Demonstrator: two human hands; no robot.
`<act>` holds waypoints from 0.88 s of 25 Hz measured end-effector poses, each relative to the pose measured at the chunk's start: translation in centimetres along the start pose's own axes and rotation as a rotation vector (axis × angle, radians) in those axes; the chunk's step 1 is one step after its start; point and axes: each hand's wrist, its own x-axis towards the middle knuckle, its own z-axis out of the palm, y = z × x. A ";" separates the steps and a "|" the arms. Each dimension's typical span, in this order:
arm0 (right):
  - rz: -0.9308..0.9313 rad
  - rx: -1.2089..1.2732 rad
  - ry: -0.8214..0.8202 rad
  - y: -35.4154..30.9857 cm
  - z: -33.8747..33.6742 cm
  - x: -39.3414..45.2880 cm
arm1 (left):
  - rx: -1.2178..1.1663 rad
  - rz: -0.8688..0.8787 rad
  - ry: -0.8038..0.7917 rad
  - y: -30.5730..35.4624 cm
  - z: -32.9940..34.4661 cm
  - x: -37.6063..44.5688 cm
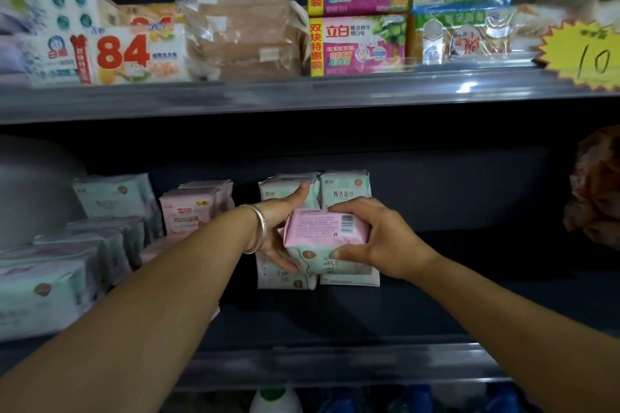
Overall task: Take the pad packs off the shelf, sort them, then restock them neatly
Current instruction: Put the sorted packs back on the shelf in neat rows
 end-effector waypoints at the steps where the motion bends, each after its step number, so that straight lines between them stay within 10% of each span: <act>1: -0.065 -0.110 0.008 -0.3 0.2 -0.2 | -0.005 0.010 -0.020 -0.1 -0.1 -0.3; 7: -0.096 -0.182 0.036 -0.8 0.4 -0.5 | 0.003 0.191 0.057 -0.5 0.4 -1.2; 13: 0.602 0.906 -0.018 1.5 0.2 -0.2 | -0.307 0.543 0.073 -1.2 1.4 -0.4; 22: 0.564 0.877 0.057 4.5 0.3 0.5 | -0.394 0.528 -0.038 -1.9 2.1 1.9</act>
